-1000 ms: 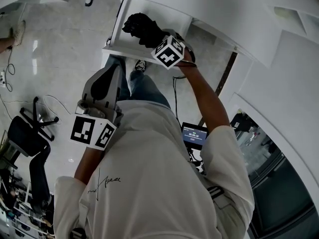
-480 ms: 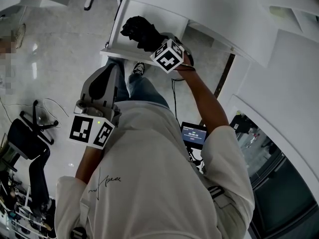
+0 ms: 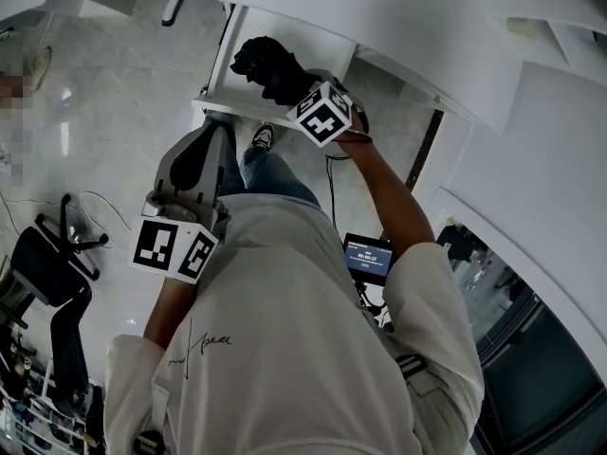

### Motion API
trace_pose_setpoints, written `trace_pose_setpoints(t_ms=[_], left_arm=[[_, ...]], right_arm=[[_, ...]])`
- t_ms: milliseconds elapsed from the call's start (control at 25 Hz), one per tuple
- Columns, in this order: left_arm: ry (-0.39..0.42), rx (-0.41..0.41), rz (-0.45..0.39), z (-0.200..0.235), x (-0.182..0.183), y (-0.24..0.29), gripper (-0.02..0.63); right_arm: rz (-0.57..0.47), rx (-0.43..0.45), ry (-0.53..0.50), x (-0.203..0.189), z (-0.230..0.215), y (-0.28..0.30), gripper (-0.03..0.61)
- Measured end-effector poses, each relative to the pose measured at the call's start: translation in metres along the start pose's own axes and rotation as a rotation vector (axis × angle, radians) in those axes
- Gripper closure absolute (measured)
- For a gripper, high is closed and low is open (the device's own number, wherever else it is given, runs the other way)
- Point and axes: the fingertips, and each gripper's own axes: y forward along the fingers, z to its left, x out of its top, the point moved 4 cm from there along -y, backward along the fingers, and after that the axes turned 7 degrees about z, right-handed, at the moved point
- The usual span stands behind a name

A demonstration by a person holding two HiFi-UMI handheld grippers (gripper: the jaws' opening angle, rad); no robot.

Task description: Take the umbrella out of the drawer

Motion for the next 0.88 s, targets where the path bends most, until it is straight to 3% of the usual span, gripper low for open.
trace_pose_setpoints(t_ms=[320, 520, 880], left_arm=[[0.001, -0.001, -0.012, 0.001, -0.004, -0.006, 0.598], [0.006, -0.008, -0.026, -0.003, -0.005, -0.008, 0.597], [0.014, -0.010, -0.037, -0.005, -0.006, -0.010, 0.597]], right_arm=[[-0.023, -0.003, -0.001, 0.004, 0.009, -0.012, 0.339], [-0.068, 0.044, 0.047, 0.005, 0.015, -0.020, 0.339], [-0.096, 0.027, 0.045, 0.004, 0.021, -0.033, 0.339]])
